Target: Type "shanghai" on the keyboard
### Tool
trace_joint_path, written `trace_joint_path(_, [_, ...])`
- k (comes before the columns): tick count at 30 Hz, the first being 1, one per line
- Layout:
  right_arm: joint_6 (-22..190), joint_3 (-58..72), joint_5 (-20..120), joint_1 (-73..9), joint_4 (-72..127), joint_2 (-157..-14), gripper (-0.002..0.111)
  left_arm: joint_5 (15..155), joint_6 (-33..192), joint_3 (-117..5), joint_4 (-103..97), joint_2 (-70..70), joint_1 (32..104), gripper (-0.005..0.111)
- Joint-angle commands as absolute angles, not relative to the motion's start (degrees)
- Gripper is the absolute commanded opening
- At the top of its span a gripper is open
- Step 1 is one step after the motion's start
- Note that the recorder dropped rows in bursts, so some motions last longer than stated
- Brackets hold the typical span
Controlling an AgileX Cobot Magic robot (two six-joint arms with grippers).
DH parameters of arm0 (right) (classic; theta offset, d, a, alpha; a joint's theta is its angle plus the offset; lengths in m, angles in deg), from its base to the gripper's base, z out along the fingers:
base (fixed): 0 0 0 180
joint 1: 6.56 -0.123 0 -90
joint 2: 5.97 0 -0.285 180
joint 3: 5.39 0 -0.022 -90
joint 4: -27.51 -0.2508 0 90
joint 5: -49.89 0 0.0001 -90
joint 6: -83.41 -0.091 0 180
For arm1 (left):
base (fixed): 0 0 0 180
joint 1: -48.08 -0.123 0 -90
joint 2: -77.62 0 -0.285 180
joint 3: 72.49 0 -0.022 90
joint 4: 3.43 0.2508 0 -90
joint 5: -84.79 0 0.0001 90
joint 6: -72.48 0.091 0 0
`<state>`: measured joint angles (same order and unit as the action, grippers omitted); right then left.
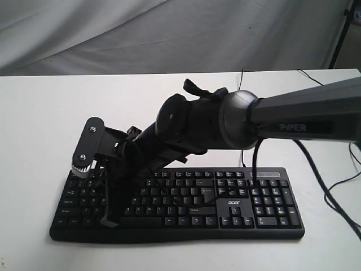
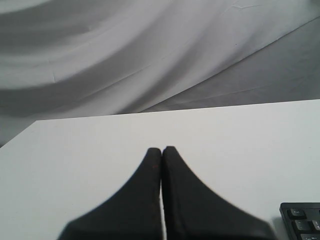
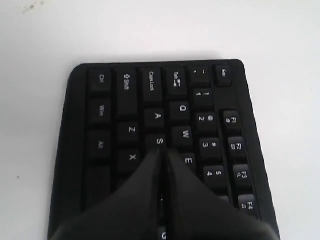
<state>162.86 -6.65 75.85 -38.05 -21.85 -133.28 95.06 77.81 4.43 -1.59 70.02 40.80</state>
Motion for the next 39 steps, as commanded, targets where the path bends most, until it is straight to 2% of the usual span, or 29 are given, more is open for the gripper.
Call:
trace_joint_path(1, [160.2,-10.6,77.2,-39.2,-21.2,-136.0,0.0,94.8,77.7,4.7,-1.6,69.8,41.0,0.001])
trace_joint_path(6, [151.6,-17.9,79.1,-40.8,-13.7,-140.2,0.0,94.8,77.7,4.7,-1.6,69.8,41.0,0.001])
trace_joint_path(12, [150.8,-22.7,81.5,-41.3,-12.8,-143.6,0.0,94.8,77.7,4.7,-1.6,69.8,41.0,0.001])
trace_joint_path(39, [151.0,-23.0,80.7,-41.3,-11.4,-145.3,0.0,94.8,77.7,4.7,-1.6,69.8,41.0,0.001])
